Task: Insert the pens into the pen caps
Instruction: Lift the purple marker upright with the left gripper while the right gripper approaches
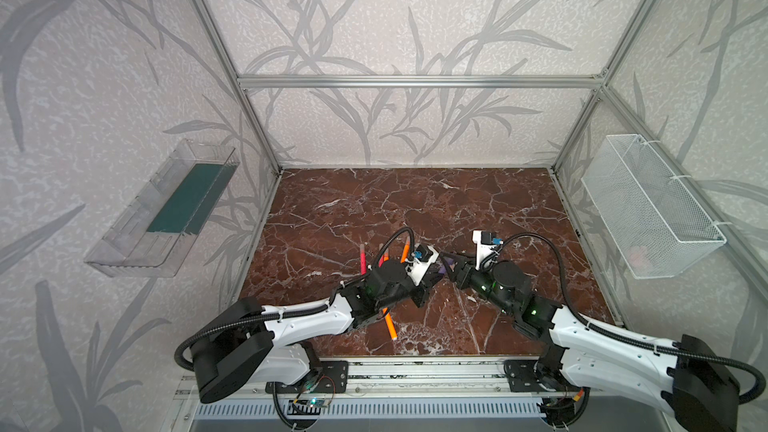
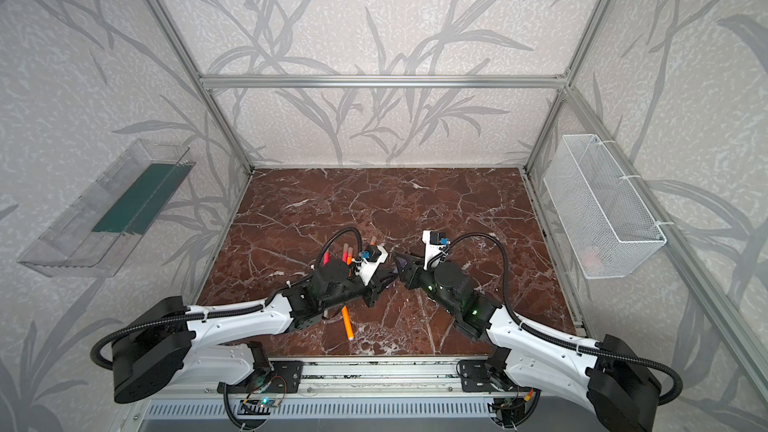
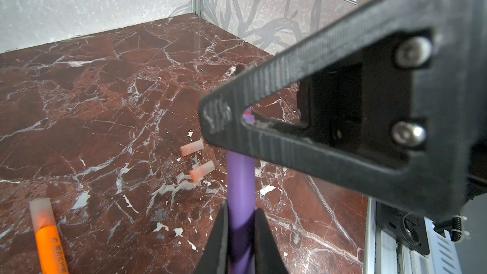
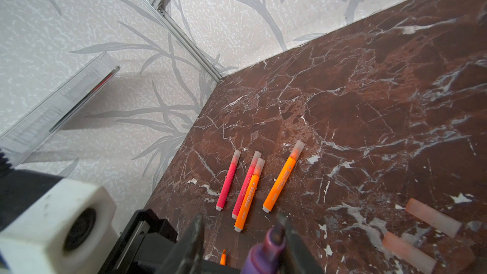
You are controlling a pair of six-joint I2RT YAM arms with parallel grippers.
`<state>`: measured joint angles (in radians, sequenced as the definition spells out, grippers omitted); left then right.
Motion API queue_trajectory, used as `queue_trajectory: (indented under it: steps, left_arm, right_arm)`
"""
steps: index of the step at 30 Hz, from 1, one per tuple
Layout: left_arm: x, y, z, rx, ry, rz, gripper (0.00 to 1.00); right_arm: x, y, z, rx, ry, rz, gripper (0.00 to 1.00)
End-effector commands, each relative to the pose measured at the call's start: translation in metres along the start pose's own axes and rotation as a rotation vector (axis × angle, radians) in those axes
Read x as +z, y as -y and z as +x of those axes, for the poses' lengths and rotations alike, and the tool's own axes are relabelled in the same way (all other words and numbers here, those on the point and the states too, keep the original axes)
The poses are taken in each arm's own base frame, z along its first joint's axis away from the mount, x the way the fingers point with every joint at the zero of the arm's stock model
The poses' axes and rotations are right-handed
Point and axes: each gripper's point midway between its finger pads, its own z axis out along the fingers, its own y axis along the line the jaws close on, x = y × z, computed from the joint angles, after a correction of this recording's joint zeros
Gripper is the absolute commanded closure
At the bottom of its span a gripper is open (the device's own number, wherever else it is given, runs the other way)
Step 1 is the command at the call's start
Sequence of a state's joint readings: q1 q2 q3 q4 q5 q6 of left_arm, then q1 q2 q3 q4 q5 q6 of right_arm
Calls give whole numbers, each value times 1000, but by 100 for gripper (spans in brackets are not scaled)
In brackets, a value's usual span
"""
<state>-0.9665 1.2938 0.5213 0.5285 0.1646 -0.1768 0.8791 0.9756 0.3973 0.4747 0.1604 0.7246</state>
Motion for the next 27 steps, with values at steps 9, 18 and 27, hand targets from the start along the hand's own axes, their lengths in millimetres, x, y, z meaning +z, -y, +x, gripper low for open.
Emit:
queue_trajectory:
  steps: [9,18,27]
  left_arm:
    - [0,9,-16,27,46,36,100]
    - [2,10,-17,24,45,40,81]
    - [7,10,-16,21,42,44,68]
  right_arm:
    - [4,-10,-13,-5,36,-9,65]
    - [3,-17,-9,-8,22,-32,87]
    - [3,-36,-5,-48,17,-64,89]
